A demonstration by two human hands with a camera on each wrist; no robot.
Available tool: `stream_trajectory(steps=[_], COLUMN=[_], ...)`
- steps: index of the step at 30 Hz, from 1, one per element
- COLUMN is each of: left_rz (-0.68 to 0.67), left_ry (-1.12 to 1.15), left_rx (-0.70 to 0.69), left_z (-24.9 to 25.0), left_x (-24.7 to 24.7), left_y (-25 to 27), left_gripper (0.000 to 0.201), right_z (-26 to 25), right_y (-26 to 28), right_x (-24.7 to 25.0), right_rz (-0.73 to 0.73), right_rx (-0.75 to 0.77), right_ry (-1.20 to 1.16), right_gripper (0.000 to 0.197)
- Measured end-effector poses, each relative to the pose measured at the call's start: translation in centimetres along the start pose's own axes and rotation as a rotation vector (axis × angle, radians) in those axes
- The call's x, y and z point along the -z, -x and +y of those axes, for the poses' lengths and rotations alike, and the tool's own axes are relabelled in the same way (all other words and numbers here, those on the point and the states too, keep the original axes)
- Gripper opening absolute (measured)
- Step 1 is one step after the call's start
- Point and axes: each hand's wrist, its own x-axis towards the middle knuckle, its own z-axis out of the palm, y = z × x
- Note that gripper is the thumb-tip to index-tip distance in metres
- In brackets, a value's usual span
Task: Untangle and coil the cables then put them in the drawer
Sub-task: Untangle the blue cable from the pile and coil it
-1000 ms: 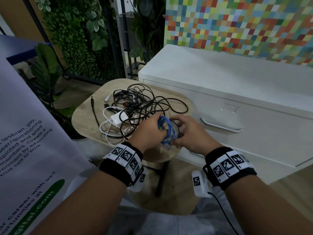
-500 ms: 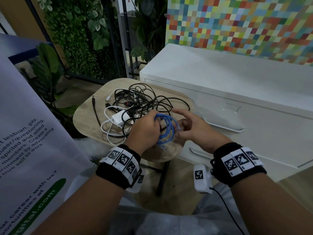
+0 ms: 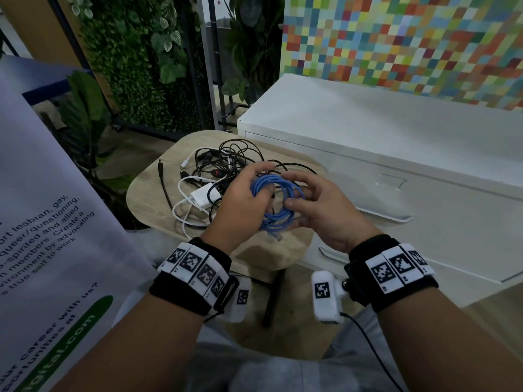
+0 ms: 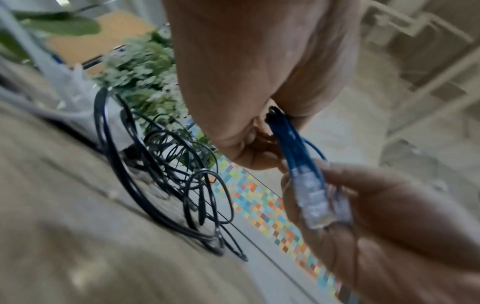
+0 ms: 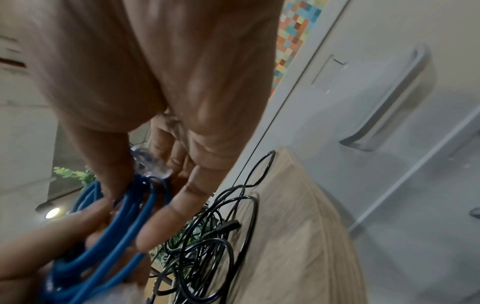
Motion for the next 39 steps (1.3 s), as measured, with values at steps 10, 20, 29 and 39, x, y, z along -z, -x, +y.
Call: stream_trajectory(steps=[10,20,29,39], left_rz=[-0.073,0.003,-0.001,0.057], left_ry=[0.349,0.738,0.604,0.588], left_rx=[0.214,0.207,0.228,0.309], left_z=[0.6,1.7,1.7,1.3], left_x=[-0.1,-0.6,-1.0,-0.1], left_y=[-0.1,0.5,0.5,-0.7], left_gripper=[0.038,0.032,0.033,0.037], right_z=[0.6,0.4,1.1,-0.3], right_y=[0.5,0.4,0.6,0.8], right_x=[-0.3,-0.4,0.4,1.2], right_rz=[0.020,-0.025,0.011,0.163], right_rx=[-0.011,0.005,-0.063,0.185], right_ry=[-0.210,-0.235,-0.289,0.288], right_gripper=[0.037,0.029,0.027,0.022])
